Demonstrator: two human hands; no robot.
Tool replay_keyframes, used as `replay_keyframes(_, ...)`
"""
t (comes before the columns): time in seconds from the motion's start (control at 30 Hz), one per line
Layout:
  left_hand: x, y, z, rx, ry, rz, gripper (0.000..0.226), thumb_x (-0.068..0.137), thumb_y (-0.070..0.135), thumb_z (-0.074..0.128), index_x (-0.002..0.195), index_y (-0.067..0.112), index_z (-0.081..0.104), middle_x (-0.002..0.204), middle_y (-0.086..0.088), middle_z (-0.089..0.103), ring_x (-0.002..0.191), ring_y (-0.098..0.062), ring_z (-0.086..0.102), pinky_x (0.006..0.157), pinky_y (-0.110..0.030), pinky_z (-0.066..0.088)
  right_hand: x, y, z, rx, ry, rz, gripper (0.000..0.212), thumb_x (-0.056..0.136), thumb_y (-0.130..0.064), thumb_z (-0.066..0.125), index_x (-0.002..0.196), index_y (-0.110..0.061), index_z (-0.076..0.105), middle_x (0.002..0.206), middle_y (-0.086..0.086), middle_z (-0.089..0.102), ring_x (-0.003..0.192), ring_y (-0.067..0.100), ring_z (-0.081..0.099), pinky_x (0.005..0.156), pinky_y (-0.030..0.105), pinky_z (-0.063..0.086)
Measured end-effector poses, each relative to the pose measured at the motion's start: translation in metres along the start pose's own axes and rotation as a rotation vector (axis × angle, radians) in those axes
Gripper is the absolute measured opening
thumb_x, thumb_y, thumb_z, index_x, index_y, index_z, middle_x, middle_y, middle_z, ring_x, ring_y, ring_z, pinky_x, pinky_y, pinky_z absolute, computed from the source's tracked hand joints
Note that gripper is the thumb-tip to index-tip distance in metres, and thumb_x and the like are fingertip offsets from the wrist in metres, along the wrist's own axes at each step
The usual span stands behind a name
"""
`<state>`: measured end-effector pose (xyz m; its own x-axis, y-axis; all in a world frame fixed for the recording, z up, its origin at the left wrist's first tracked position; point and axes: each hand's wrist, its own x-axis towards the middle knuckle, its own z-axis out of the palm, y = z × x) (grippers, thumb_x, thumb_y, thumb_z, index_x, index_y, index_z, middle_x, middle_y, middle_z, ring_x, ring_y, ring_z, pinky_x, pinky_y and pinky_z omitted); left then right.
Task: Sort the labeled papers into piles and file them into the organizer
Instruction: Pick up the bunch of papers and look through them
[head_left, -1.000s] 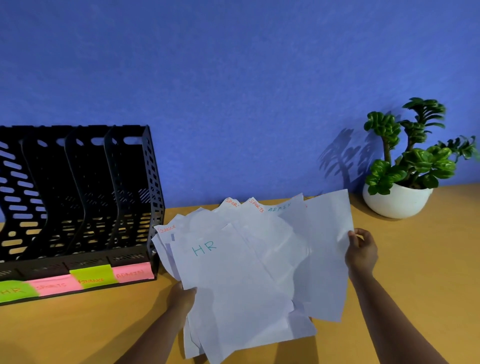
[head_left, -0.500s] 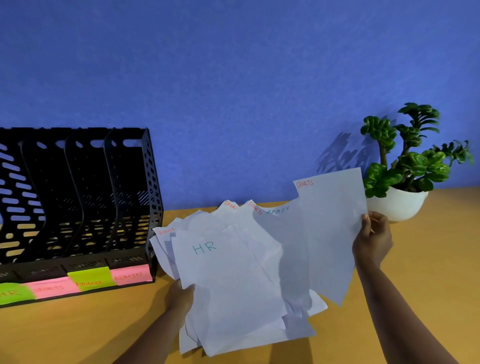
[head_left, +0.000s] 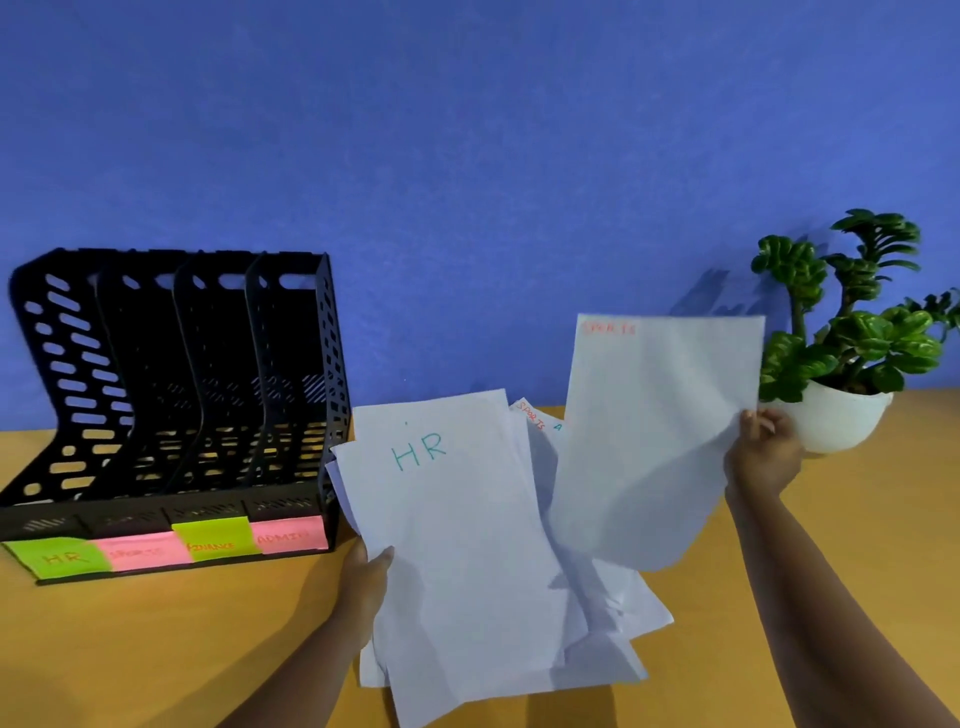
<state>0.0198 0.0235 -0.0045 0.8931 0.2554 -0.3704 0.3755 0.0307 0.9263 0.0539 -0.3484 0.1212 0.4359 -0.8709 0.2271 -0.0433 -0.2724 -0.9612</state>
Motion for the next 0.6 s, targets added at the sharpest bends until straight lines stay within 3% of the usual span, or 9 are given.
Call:
replay_keyframes(0.17,-0.012,0.004,-0.011,0.074,0.176,0.228,0.032,0.095,0.011,0.048,0.123,-0.002,0.056,0.122,-0.022,0.061,0.115,-0.039,0.055,0.094,-0.038,0.043,-0.013,0.064,-0.005,-0.178,-0.222,0.265,0.03,0.088,-0.017,0.06,0.111,0.0,0.061,0.118,0.025,0.061,0.109,0.041,0.055,0.083,0.041,0.043)
replay_keyframes(0.3,-0.014,0.01,-0.018,0.068,0.314,0.297,0.03,0.092,0.017,0.054,0.108,-0.006,0.064,0.107,-0.024,0.068,0.101,-0.04,0.061,0.079,-0.031,0.044,-0.04,0.092,-0.003,-0.284,-0.35,0.357,0.03,0.089,-0.013,0.059,0.113,0.004,0.061,0.112,0.027,0.063,0.099,0.041,0.058,0.074,0.035,0.039)
replay_keyframes(0.43,-0.02,0.015,-0.02,0.179,0.416,0.379,0.031,0.091,0.022,0.055,0.103,-0.004,0.067,0.102,-0.023,0.07,0.093,-0.039,0.064,0.072,-0.027,0.042,-0.057,0.094,0.011,-0.294,-0.445,0.38,0.03,0.09,-0.011,0.056,0.114,0.006,0.06,0.107,0.026,0.063,0.083,0.029,0.049,0.071,0.031,0.035)
replay_keyframes(0.53,-0.023,0.017,-0.019,0.222,0.467,0.401,0.033,0.091,0.024,0.055,0.104,-0.004,0.067,0.101,-0.023,0.071,0.092,-0.039,0.064,0.069,-0.027,0.042,-0.062,0.088,0.021,-0.433,-0.502,0.309,0.034,0.095,-0.016,0.048,0.121,0.003,0.056,0.123,0.026,0.058,0.102,0.038,0.055,0.084,0.037,0.042)
replay_keyframes(0.6,-0.023,0.017,-0.018,0.202,0.483,0.388,0.033,0.091,0.024,0.055,0.103,-0.005,0.067,0.1,-0.023,0.071,0.091,-0.039,0.064,0.071,-0.028,0.044,-0.067,0.076,0.026,-0.564,-0.49,0.128,0.039,0.096,-0.022,0.045,0.127,0.0,0.051,0.129,0.026,0.054,0.118,0.04,0.05,0.097,0.04,0.04)
